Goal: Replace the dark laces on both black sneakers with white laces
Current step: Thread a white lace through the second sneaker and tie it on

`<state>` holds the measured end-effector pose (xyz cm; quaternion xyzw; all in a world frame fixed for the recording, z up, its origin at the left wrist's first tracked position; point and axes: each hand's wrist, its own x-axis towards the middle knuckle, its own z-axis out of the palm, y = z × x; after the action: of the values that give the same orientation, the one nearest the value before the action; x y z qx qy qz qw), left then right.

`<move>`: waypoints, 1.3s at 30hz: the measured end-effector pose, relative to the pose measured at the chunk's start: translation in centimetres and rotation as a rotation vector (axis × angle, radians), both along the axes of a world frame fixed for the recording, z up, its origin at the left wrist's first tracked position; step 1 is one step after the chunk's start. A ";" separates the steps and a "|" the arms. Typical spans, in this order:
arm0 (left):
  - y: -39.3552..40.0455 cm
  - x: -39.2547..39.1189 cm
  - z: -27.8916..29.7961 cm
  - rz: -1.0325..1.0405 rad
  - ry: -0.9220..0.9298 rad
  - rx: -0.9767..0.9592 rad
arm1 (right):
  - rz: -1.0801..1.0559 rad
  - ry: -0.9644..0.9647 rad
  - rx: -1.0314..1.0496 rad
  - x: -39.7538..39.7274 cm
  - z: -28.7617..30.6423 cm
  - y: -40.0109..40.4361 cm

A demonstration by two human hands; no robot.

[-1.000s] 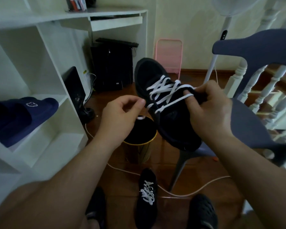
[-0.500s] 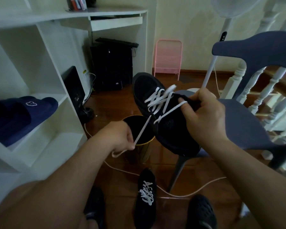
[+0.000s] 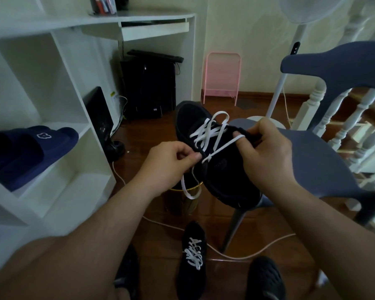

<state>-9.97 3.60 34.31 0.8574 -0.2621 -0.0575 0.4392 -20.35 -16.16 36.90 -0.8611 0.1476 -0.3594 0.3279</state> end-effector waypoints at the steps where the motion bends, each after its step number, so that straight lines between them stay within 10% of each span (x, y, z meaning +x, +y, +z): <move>1: 0.4 0.3 0.3 -0.008 -0.023 0.087 | -0.011 -0.001 0.006 0.0 0.1 -0.3; 6: 2.8 1.1 1.3 0.025 0.126 0.466 | -0.051 -0.015 0.024 -0.1 0.5 -1.4; 14: -0.6 -3.3 1.5 0.073 -0.440 -0.059 | -0.032 0.051 0.072 0.5 0.3 -0.7; 23: -4.1 -3.9 -0.3 -0.053 -0.620 0.406 | 0.000 0.245 -0.038 1.0 -0.8 0.2; 39: -2.8 -3.0 -1.0 0.049 -0.720 -0.240 | 0.335 0.255 -0.226 0.0 -0.6 1.1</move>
<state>-13.02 0.84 33.32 0.7711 -0.3838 0.2890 0.4178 -20.34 -15.08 36.34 -0.9433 0.0016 -0.2024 0.2631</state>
